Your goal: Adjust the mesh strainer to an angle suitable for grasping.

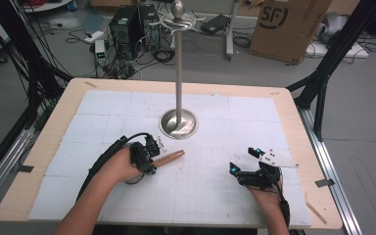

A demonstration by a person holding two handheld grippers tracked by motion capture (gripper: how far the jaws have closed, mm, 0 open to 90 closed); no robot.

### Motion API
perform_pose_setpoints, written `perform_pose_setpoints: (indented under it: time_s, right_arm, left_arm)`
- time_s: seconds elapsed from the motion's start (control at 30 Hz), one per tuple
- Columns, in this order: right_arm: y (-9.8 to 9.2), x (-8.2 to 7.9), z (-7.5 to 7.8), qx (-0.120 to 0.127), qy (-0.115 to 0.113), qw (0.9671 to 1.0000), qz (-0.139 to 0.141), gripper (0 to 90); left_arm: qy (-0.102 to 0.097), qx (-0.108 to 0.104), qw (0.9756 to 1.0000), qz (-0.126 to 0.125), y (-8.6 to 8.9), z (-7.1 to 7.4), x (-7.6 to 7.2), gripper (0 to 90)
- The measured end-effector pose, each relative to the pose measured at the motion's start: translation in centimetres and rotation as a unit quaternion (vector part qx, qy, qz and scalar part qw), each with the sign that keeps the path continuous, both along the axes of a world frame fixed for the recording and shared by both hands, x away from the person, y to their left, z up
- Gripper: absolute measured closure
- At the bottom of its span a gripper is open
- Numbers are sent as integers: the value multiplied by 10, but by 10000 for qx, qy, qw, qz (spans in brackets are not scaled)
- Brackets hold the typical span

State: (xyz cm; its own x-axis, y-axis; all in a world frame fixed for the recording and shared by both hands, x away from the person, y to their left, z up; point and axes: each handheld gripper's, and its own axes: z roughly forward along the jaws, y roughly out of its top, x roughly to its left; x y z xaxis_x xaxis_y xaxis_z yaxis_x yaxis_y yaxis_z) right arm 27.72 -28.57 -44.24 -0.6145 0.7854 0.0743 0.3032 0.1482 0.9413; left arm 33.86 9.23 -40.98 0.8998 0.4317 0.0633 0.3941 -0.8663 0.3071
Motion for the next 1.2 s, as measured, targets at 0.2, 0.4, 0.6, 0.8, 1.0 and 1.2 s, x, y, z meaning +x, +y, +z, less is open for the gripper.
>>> perform_pose_setpoints:
  time_s: [0.2,0.4,0.6,0.8,1.0,1.2]
  right_arm:
    - [-1,0,-1,18,19,10000,-6,58]
    - [-1,0,-1,7,-11,10000,-10,58]
    - [-1,0,0,12,0,10000,-6,58]
    - [0,0,-1,-1,-6,10000,19,58]
    - [2,-1,-2,-29,11,10000,28,58]
    - [6,-1,-1,-24,12,10000,67,58]
  left_arm:
    - [51,-317,9994,102,8,-1,0,693]
    - [16,-515,9987,51,11,3,-2,693]
    - [-110,-824,9965,54,15,11,-6,693]
    - [-247,-1315,9910,89,25,19,-9,693]
    - [-294,-1789,9833,184,36,21,-13,693]
    - [-462,-2169,9751,65,43,26,-19,693]
